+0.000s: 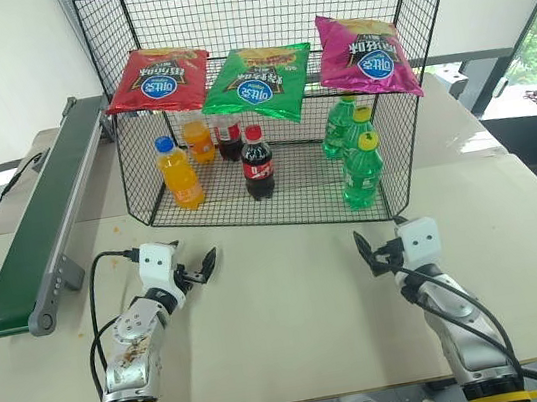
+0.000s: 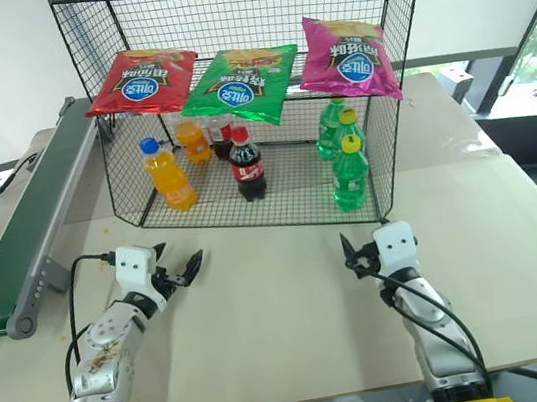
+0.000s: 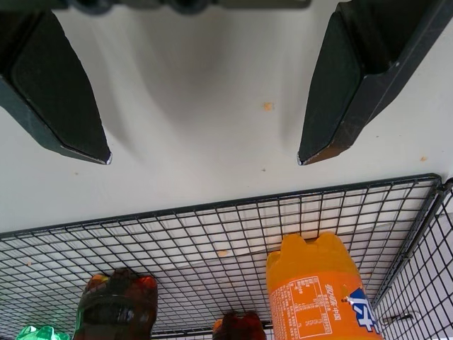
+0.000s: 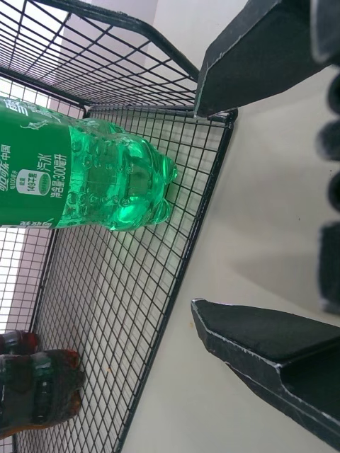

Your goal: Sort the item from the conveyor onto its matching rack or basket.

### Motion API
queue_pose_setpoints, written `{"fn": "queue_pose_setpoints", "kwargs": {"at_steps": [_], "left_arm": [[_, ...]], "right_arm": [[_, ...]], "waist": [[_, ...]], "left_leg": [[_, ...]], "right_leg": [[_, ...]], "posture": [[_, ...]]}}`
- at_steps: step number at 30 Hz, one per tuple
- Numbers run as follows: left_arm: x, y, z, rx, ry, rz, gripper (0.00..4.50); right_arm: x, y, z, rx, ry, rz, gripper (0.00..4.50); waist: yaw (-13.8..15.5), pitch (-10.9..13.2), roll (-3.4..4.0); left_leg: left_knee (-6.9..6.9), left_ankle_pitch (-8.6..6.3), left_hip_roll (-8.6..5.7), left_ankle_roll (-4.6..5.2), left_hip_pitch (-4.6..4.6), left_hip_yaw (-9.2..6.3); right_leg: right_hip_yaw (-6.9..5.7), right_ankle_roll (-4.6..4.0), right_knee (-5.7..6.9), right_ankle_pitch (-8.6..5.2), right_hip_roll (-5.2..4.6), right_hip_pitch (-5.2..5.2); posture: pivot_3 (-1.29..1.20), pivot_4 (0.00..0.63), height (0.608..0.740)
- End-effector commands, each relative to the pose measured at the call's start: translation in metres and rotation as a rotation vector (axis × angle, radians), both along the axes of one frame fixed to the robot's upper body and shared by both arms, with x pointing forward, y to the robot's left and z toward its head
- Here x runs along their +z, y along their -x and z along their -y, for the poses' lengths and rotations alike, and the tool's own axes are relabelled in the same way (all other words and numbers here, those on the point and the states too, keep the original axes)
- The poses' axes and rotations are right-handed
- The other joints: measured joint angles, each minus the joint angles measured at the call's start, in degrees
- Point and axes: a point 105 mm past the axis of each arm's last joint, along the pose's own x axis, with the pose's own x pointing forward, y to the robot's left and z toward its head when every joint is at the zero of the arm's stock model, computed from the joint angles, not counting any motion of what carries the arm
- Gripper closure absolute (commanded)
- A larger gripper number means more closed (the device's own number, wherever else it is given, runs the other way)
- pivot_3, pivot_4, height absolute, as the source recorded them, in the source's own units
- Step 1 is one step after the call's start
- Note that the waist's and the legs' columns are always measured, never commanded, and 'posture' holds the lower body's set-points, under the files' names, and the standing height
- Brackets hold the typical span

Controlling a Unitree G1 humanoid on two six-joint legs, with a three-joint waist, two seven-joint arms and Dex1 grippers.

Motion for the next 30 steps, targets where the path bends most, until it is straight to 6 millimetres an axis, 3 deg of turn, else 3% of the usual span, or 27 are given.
{"fn": "queue_pose_setpoints", "kwargs": {"at_steps": [1,30], "left_arm": [[0.012,-0.001,-0.001,-0.012,-0.012,0.026,0.01],[0.019,-0.011,0.003,-0.017,-0.038,0.060,0.01]], "right_arm": [[0.019,0.000,-0.002,0.013,-0.003,0.078,0.00],[0.029,0.001,-0.005,0.020,-0.014,0.116,0.00]], "waist": [[0.0,0.0,0.00],[0.0,0.0,0.00]], "left_leg": [[0.00,0.00,0.00,0.00,0.00,0.00],[0.00,0.00,0.00,0.00,-0.02,-0.02]], "right_leg": [[0.00,0.00,0.00,0.00,0.00,0.00],[-0.03,0.00,-0.01,0.00,0.00,0.00]], "posture": [[0.00,0.150,0.740],[0.00,0.150,0.740]]}}
